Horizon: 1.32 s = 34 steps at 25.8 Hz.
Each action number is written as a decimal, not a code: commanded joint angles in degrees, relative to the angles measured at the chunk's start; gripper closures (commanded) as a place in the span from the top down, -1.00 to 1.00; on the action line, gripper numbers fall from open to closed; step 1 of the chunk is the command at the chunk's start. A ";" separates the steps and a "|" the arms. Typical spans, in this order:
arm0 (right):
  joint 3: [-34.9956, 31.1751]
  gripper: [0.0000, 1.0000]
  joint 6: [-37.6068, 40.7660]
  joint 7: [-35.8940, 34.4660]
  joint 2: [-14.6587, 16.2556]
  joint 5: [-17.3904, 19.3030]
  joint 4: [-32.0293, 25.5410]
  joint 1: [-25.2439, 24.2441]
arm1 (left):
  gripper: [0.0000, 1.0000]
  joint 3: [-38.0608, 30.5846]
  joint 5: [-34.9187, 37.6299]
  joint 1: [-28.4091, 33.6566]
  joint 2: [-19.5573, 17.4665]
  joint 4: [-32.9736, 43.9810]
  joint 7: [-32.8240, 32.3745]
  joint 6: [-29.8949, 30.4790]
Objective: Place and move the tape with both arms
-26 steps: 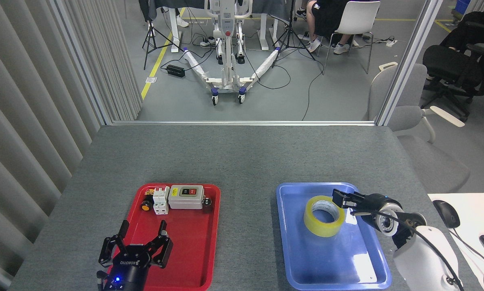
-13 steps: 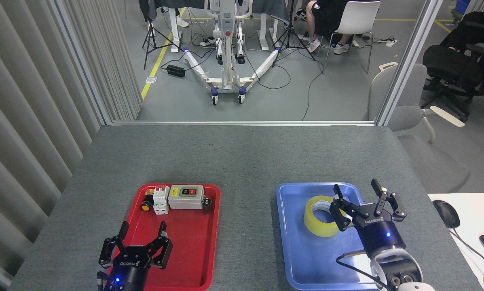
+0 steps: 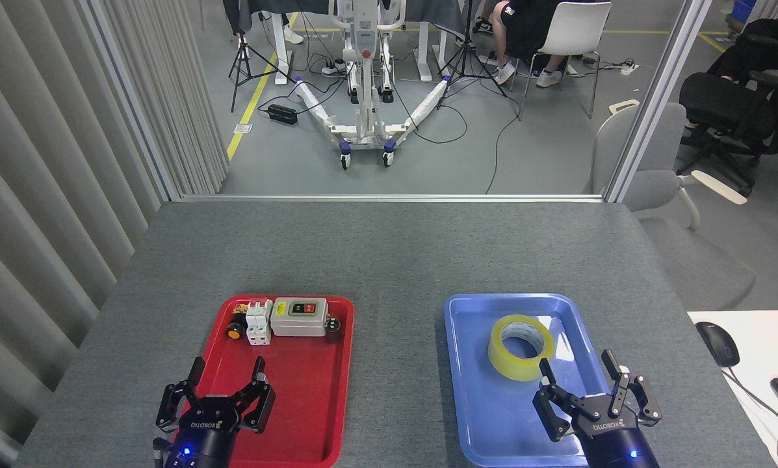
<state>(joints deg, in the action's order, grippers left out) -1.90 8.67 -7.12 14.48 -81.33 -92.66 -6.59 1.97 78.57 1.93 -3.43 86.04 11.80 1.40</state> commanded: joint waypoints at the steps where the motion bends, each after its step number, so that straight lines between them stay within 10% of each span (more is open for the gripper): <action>1: 0.15 0.98 -0.14 0.53 0.20 5.57 0.20 -0.62 | 1.00 -0.56 -0.09 0.09 0.00 0.00 -0.02 0.01; 34: 0.15 0.99 -3.66 0.44 -0.06 7.33 2.66 -0.88 | 1.00 -2.05 -0.44 0.44 -0.26 -0.26 -0.02 0.09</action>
<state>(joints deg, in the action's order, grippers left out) -1.88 4.93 -6.74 14.42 -74.02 -89.99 -7.39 -0.08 78.13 2.30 -3.67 85.83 11.79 1.49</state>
